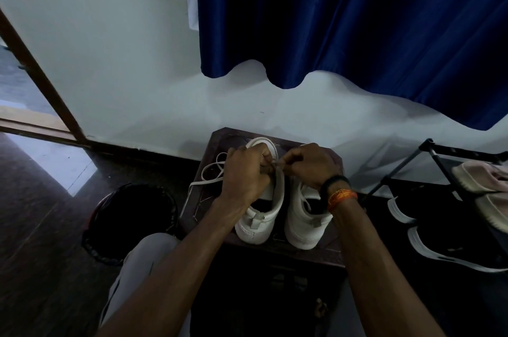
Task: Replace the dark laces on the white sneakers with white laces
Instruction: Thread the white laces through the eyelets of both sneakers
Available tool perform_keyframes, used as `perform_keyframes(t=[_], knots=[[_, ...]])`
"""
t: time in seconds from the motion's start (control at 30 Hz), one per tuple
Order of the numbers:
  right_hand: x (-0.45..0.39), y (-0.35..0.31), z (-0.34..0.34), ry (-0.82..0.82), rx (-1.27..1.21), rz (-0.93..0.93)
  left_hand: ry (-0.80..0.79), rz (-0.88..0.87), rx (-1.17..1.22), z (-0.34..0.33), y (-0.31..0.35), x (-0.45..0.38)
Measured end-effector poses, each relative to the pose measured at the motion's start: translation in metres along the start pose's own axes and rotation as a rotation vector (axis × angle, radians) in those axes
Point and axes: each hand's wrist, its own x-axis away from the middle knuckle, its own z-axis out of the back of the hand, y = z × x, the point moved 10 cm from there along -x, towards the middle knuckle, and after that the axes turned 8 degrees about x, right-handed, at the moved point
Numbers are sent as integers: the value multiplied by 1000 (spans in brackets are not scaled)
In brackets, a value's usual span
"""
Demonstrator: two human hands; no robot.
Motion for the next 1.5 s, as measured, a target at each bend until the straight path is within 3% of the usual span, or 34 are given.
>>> perform_keyframes(t=[0.37,0.57,0.63,0.8,0.97,1.03,1.17,1.33,1.5], knots=[[1,4,-12,31,167,-43,3,10,27,-3,-6,0],[19,-8,21,256,299,-35,42,-54,-29,1,1,3],[26,1,34,313,168,-95,61,-74,-59,4,5,5],[28,10,17,279,-599,-192,50,-96,-81,2,9,5],[28,6,21,323,-893,-141,65,-122,-128,4,12,6],[27,15,30,355,-826,-136,85,-125,-121,6,11,6],[40,22,73,465,-346,-93,129,-114,-66,11,10,8],[32,-14,32,95,130,111,141,-128,-84,12,15,10],[29,-35,19,12,471,189,150,-138,-72,15,16,12]])
